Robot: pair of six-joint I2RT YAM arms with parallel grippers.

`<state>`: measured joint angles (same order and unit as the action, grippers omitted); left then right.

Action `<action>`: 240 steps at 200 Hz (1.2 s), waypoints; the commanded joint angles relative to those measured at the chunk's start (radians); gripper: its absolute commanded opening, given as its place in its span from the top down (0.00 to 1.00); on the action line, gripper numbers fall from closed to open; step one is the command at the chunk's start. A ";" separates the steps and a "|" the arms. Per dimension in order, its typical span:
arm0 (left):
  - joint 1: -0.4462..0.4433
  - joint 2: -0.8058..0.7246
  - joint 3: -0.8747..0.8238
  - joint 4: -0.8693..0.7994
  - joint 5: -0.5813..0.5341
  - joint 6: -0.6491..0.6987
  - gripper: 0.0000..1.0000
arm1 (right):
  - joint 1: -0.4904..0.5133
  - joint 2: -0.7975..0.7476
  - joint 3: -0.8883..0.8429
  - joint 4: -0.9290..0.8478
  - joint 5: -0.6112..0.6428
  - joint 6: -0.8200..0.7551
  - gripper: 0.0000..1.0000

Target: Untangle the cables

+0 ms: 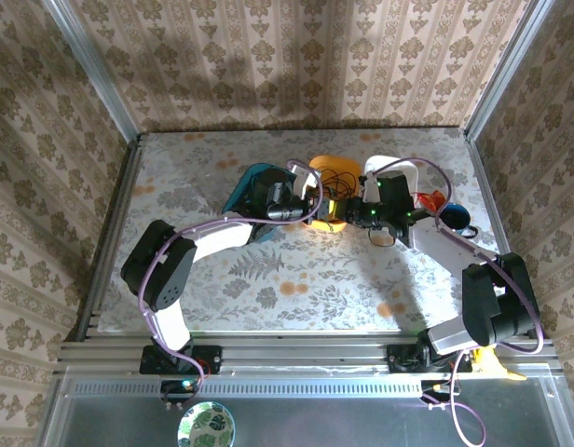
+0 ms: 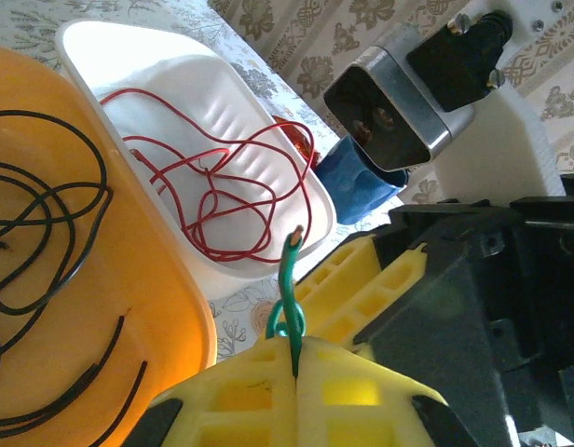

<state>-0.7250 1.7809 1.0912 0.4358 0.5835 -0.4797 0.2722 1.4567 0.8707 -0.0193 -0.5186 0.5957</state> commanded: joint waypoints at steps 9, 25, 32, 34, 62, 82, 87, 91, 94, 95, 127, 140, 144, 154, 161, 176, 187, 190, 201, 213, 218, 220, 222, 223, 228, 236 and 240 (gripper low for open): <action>-0.003 -0.037 -0.004 0.046 0.041 -0.020 1.00 | 0.007 0.006 0.007 0.045 0.044 0.022 0.92; 0.002 -0.042 -0.012 0.039 0.021 -0.019 1.00 | 0.004 -0.007 -0.001 0.029 0.091 0.020 0.97; 0.004 -0.049 -0.018 0.034 -0.001 -0.017 1.00 | 0.005 -0.015 -0.002 0.010 0.121 0.015 0.99; 0.006 -0.052 -0.019 0.033 -0.007 -0.015 1.00 | 0.004 -0.017 -0.002 0.004 0.131 0.014 1.00; 0.042 -0.105 -0.072 0.032 -0.096 -0.009 1.00 | -0.023 -0.048 -0.009 -0.103 0.278 0.014 1.00; 0.088 -0.152 -0.110 0.022 -0.105 -0.007 1.00 | -0.061 -0.058 -0.030 -0.152 0.348 0.031 1.00; 0.099 -0.165 -0.116 0.014 -0.107 -0.001 1.00 | -0.071 -0.090 -0.038 -0.156 0.357 0.037 1.00; 0.108 -0.174 -0.121 0.005 -0.110 0.005 1.00 | -0.079 -0.096 -0.045 -0.156 0.360 0.042 1.00; 0.112 -0.181 -0.123 -0.003 -0.111 0.011 1.00 | -0.086 -0.100 -0.050 -0.158 0.362 0.046 1.00; 0.114 -0.183 -0.124 -0.005 -0.112 0.013 1.00 | -0.088 -0.102 -0.052 -0.158 0.361 0.046 1.00; 0.152 -0.239 -0.136 -0.104 -0.144 0.083 1.00 | -0.129 -0.136 -0.082 -0.166 0.375 0.066 1.00; 0.164 -0.251 -0.140 -0.123 -0.152 0.093 1.00 | -0.139 -0.146 -0.085 -0.172 0.377 0.069 1.00; 0.167 -0.253 -0.141 -0.124 -0.154 0.093 1.00 | -0.142 -0.148 -0.085 -0.171 0.376 0.068 1.00; 0.173 -0.256 -0.145 -0.123 -0.151 0.092 1.00 | -0.146 -0.151 -0.082 -0.175 0.375 0.067 1.00; 0.176 -0.257 -0.147 -0.123 -0.149 0.091 1.00 | -0.149 -0.151 -0.080 -0.174 0.365 0.063 1.00; 0.179 -0.256 -0.148 -0.115 -0.155 0.080 1.00 | -0.156 -0.152 -0.067 -0.155 0.308 0.046 0.98; 0.184 -0.254 -0.156 -0.090 -0.158 0.058 1.00 | -0.157 -0.161 -0.062 -0.122 0.250 0.034 0.77; 0.186 -0.255 -0.159 -0.079 -0.161 0.047 1.00 | -0.157 -0.166 -0.058 -0.118 0.241 0.034 0.72; 0.202 -0.252 -0.174 -0.031 -0.170 -0.002 1.00 | -0.157 -0.183 -0.051 -0.112 0.230 0.035 0.58; 0.224 -0.248 -0.192 0.022 -0.193 -0.062 1.00 | -0.157 -0.205 -0.047 -0.115 0.245 0.032 0.53; 0.232 -0.248 -0.201 0.043 -0.205 -0.081 1.00 | -0.157 -0.215 -0.047 -0.116 0.253 0.029 0.52; 0.236 -0.248 -0.205 0.050 -0.211 -0.090 1.00 | -0.157 -0.218 -0.047 -0.115 0.257 0.029 0.52; 0.240 -0.248 -0.208 0.058 -0.218 -0.098 1.00 | -0.157 -0.221 -0.047 -0.115 0.260 0.028 0.51; 0.241 -0.248 -0.210 0.061 -0.221 -0.101 1.00 | -0.157 -0.222 -0.047 -0.114 0.261 0.028 0.51; 0.249 -0.249 -0.219 0.077 -0.239 -0.118 1.00 | -0.157 -0.230 -0.048 -0.114 0.266 0.026 0.51; 0.261 -0.251 -0.235 0.101 -0.267 -0.143 1.00 | -0.157 -0.236 -0.049 -0.117 0.268 0.023 0.50; 0.262 -0.253 -0.244 0.107 -0.290 -0.155 1.00 | -0.157 -0.238 -0.047 -0.121 0.267 0.021 0.50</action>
<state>-0.4984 1.5581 0.8890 0.4305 0.4152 -0.5228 0.1223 1.2636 0.8154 -0.1184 -0.3054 0.6285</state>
